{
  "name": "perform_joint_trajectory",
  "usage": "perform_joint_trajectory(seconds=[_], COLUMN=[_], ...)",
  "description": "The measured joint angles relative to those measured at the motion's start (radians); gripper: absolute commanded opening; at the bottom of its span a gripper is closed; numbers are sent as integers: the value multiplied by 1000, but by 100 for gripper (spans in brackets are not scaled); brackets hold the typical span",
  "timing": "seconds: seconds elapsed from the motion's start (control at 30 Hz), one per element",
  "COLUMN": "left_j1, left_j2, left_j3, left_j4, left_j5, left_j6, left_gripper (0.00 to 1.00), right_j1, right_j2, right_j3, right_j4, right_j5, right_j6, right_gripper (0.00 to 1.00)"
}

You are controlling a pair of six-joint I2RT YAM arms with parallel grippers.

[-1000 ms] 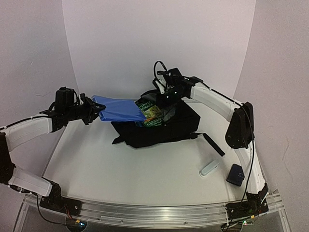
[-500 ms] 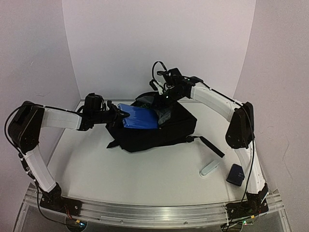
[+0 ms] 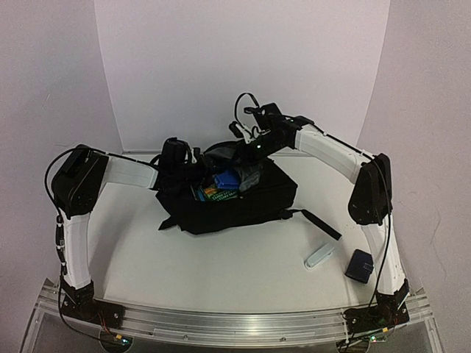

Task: Pack the student bag
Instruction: Place the stationery in the student bag.

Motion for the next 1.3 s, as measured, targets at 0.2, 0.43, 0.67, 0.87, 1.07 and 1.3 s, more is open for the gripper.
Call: perform_joint_trajectory(seconds=[0.2, 0.43, 0.67, 0.87, 1.07, 1.3], left_j1=[-24, 6, 83, 88, 87, 87], left_j2=[-80, -363, -388, -279, -270, -254], left_j3=[4, 2, 3, 3, 3, 2], left_j4=[-232, -537, -701, -781, -795, -816], left_j5=[-36, -134, -157, -142, -124, -123], left_j6=[122, 262, 352, 384, 398, 405], left_gripper=[100, 100, 100, 99, 88, 75], right_j1=[-44, -66, -68, -80, -154, -181], right_j2=[-58, -142, -146, -146, -105, 22], right_j3=[-82, -222, -160, -37, -17, -28], right_j4=[7, 4, -102, -131, -141, -157], right_j5=[-55, -60, -65, -47, 20, 41], right_j6=[-4, -139, -270, -281, -265, -242], right_gripper=[0, 0, 80, 84, 85, 71])
